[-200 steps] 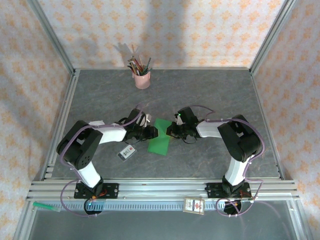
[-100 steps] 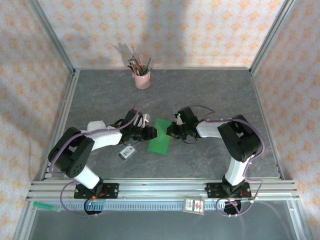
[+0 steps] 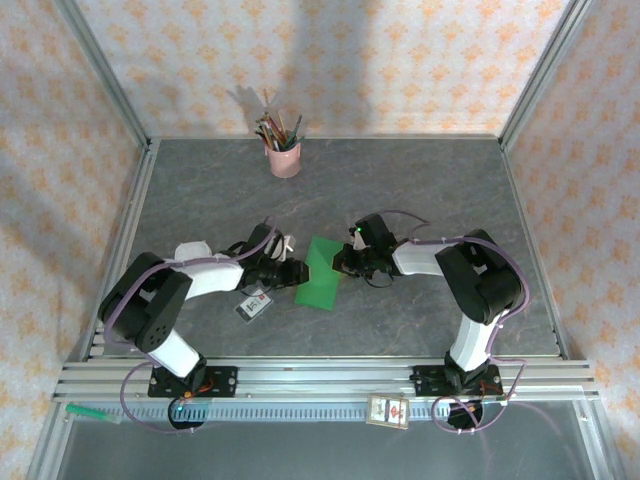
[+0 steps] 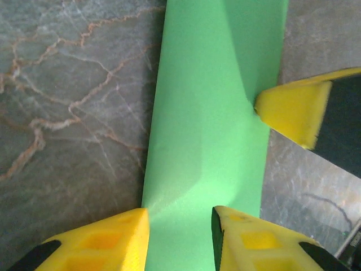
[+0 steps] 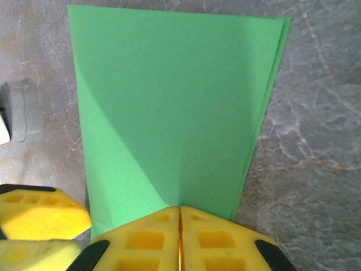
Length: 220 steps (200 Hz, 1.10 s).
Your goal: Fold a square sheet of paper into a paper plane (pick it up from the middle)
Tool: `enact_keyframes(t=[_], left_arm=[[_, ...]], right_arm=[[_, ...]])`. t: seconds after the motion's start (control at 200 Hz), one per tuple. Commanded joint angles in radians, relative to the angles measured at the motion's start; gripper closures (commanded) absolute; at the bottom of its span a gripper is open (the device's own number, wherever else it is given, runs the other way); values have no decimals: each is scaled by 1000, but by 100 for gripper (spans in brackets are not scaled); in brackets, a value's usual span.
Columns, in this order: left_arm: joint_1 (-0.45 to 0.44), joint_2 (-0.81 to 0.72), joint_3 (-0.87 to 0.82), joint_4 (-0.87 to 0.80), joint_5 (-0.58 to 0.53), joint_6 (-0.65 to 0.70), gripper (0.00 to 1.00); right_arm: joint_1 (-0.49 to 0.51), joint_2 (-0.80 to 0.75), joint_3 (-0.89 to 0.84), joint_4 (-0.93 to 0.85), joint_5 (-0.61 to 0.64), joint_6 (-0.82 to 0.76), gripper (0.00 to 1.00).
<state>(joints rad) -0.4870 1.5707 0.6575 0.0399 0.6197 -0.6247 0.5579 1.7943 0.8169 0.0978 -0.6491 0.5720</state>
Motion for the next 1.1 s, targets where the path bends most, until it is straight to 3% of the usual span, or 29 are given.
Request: enact_keyframes(t=[0.0, 0.375, 0.561, 0.736, 1.096], left_arm=[[-34, -57, -17, 8, 28, -25, 63], [-47, 17, -41, 1, -30, -9, 64], [-29, -39, -68, -43, -27, 12, 64], [-51, -148, -107, 47, 45, -70, 63], [-44, -80, -128, -19, -10, -25, 63]], right_arm=[[-17, 77, -65, -176, 250, -43, 91], [-17, 76, -65, -178, 251, -45, 91], [-18, 74, -66, -178, 253, -45, 91], [-18, 72, -65, -181, 255, -44, 91], [-18, 77, -72, -174, 254, -45, 91]])
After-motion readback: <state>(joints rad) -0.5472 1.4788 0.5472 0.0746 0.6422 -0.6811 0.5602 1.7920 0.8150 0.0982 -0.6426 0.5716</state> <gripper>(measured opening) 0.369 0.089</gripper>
